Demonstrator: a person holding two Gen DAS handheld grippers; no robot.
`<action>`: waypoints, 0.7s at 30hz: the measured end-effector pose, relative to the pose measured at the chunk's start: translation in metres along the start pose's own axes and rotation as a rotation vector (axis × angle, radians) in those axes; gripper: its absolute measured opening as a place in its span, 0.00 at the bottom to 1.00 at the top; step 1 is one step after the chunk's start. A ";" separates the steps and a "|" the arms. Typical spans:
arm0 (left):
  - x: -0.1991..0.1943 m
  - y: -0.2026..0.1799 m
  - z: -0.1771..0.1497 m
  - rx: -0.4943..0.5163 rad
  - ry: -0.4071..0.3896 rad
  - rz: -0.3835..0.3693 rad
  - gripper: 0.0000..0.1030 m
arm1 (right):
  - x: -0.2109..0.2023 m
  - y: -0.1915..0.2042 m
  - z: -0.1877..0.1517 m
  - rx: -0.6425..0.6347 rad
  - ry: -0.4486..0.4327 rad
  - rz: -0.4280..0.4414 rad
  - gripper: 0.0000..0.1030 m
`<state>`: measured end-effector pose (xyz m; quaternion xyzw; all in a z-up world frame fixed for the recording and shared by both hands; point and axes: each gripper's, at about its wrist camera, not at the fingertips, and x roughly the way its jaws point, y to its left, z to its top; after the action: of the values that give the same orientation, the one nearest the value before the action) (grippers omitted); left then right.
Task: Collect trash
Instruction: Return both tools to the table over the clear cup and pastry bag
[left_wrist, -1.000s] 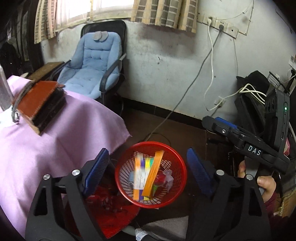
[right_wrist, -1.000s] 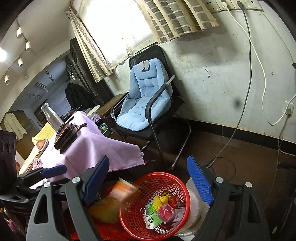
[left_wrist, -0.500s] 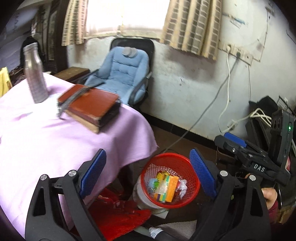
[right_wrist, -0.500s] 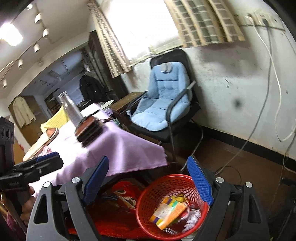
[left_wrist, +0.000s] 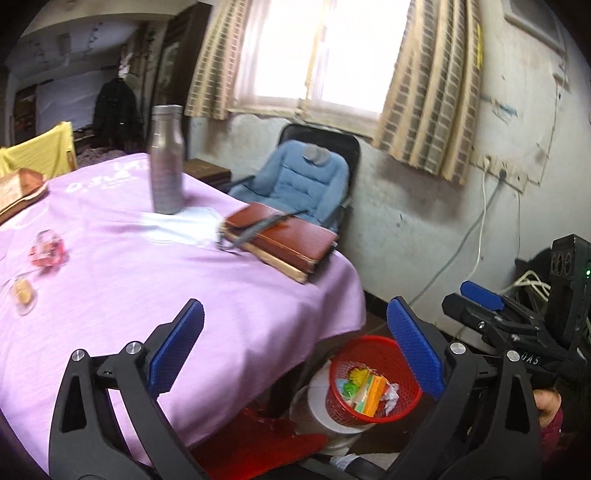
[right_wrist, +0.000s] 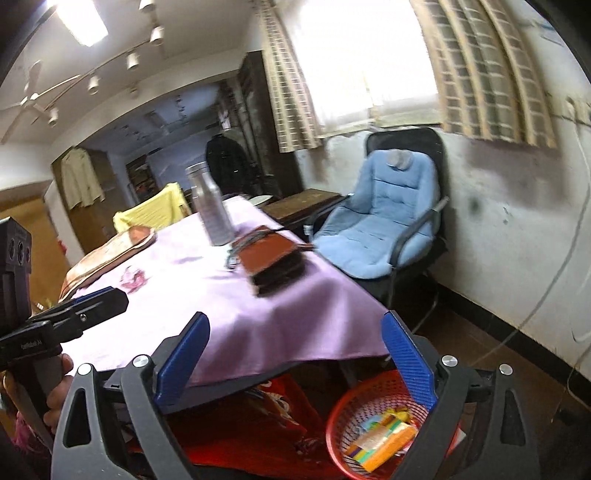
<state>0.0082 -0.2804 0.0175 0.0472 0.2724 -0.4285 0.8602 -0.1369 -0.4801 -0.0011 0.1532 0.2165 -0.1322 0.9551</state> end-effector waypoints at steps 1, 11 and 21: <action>-0.006 0.006 -0.001 -0.010 -0.010 0.006 0.93 | 0.001 0.007 0.001 -0.011 0.003 0.008 0.90; -0.037 0.093 -0.008 -0.127 -0.066 0.149 0.93 | 0.048 0.107 0.016 -0.158 0.073 0.129 0.92; -0.033 0.191 -0.006 -0.252 -0.008 0.307 0.93 | 0.122 0.185 0.034 -0.228 0.176 0.231 0.94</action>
<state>0.1355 -0.1346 0.0000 -0.0213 0.3101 -0.2548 0.9157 0.0410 -0.3454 0.0164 0.0787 0.2940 0.0176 0.9524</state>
